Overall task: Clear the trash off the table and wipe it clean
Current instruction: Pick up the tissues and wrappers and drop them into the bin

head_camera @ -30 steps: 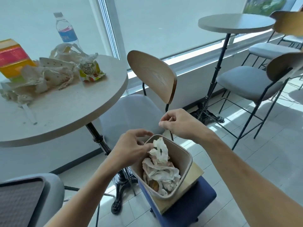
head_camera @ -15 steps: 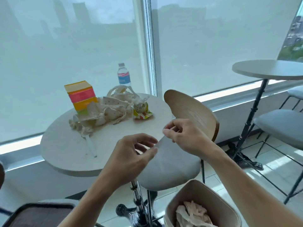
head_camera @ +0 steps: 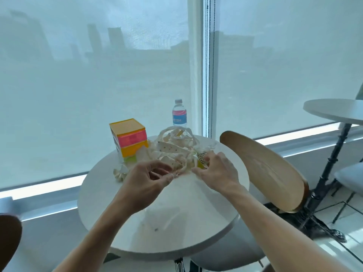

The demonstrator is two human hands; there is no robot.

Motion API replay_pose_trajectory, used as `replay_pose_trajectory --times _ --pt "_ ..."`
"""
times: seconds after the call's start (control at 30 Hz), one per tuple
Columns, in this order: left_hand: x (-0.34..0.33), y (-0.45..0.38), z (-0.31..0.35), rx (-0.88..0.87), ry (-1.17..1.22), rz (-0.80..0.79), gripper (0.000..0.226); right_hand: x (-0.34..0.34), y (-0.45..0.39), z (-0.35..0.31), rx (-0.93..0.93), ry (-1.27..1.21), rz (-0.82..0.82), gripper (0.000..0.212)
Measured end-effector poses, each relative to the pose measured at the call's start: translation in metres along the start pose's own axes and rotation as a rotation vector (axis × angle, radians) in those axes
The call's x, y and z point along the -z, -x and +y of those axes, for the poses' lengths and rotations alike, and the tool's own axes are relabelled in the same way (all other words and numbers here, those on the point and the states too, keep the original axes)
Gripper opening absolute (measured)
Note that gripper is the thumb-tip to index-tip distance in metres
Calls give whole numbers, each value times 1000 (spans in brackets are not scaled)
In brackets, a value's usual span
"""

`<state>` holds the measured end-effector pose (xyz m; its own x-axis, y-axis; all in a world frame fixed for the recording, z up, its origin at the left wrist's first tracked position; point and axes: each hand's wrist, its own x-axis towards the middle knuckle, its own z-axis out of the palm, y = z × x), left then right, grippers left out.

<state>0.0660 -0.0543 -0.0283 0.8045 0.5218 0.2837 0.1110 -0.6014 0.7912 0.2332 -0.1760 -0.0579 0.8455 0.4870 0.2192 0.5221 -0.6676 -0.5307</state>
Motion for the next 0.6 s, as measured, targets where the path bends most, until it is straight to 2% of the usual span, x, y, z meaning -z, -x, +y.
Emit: replay_pose_trajectory --times 0.07,0.2,0.3,0.37,0.5,0.6 --pt "4 -7 -7 4 8 3 9 -8 -6 -2 -29 33 36 54" --pt "8 -21 -16 -4 12 -28 7 -9 -8 -7 -67 -71 83 32" --pt "13 -36 -19 -42 24 -28 10 7 -3 -20 -74 -227 125 34" --pt "15 -47 -19 -72 51 -41 20 21 2 -36 -42 -366 147 35" --pt "16 -58 -15 -168 149 -117 62 39 10 -72 67 -644 -27 30" --pt "19 -62 -16 -221 237 -84 76 39 7 -86 133 -743 -146 34"
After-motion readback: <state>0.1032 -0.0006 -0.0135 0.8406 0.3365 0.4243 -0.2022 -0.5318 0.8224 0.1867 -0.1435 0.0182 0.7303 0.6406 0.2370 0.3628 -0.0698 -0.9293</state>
